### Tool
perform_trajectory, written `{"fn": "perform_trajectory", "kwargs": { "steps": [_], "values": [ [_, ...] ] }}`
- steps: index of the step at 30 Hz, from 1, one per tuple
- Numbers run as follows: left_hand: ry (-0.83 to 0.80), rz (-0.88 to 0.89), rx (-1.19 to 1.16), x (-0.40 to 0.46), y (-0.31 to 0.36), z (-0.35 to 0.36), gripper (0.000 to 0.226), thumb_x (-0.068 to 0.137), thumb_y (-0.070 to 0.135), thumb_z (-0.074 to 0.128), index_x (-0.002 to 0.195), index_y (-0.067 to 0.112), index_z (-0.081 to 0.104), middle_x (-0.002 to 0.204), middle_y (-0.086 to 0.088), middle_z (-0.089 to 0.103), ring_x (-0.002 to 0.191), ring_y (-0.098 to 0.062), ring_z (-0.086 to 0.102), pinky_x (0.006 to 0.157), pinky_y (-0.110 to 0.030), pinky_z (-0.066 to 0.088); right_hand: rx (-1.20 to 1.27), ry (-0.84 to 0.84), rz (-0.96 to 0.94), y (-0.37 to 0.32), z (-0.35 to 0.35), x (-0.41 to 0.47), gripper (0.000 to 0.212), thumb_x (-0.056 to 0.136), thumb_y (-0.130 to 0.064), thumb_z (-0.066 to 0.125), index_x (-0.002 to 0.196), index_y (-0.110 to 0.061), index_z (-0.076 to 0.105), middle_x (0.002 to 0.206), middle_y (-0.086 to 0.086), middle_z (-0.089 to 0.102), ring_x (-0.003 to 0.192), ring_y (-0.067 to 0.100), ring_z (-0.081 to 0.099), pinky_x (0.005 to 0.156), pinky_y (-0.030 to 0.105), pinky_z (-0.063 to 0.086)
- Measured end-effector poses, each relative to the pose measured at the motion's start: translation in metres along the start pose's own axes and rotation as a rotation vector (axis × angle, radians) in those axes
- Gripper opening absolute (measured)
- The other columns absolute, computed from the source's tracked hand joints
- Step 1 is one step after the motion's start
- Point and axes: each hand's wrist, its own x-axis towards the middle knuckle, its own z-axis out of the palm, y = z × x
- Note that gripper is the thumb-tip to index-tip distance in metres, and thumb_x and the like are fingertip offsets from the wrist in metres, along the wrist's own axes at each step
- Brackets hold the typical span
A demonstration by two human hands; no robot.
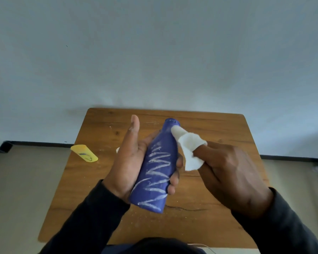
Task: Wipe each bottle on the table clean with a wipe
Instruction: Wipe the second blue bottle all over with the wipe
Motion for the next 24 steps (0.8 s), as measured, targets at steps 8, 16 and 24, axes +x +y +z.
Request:
{"fn": "perform_trajectory", "kwargs": {
  "steps": [8,16,24],
  "values": [
    [0.068,0.023,0.136,0.007,-0.006,0.006,0.100,0.084,0.086,0.017,0.137,0.009,0.053,0.084,-0.021,0.062,0.060,-0.030,0.062,0.058,-0.037,0.056,-0.030,-0.025,0.020,-0.008,-0.003,0.007,0.009,0.087,-0.020,0.046,0.085,-0.029,0.049,0.068,-0.014,0.049,0.051,0.017,0.049,0.041,0.035,0.040],
    [0.165,0.039,0.239,0.013,0.002,0.017,0.106,0.074,0.087,0.019,0.137,0.011,0.056,0.079,-0.017,0.065,0.053,-0.030,0.061,0.052,-0.035,0.054,0.027,-0.071,-0.018,-0.025,-0.003,0.005,0.017,0.083,-0.023,0.045,0.081,-0.024,0.062,0.073,-0.010,0.063,0.059,0.024,0.058,0.044,0.037,0.043],
    [0.237,0.112,0.262,0.012,0.010,0.014,0.106,0.072,0.084,0.020,0.136,0.007,0.056,0.079,-0.023,0.061,0.051,-0.028,0.061,0.046,-0.031,0.052,-0.006,-0.061,-0.071,-0.024,-0.003,0.012,0.012,0.084,-0.024,0.045,0.086,-0.026,0.057,0.067,-0.009,0.055,0.051,0.028,0.051,0.040,0.034,0.038]
  ]
}}
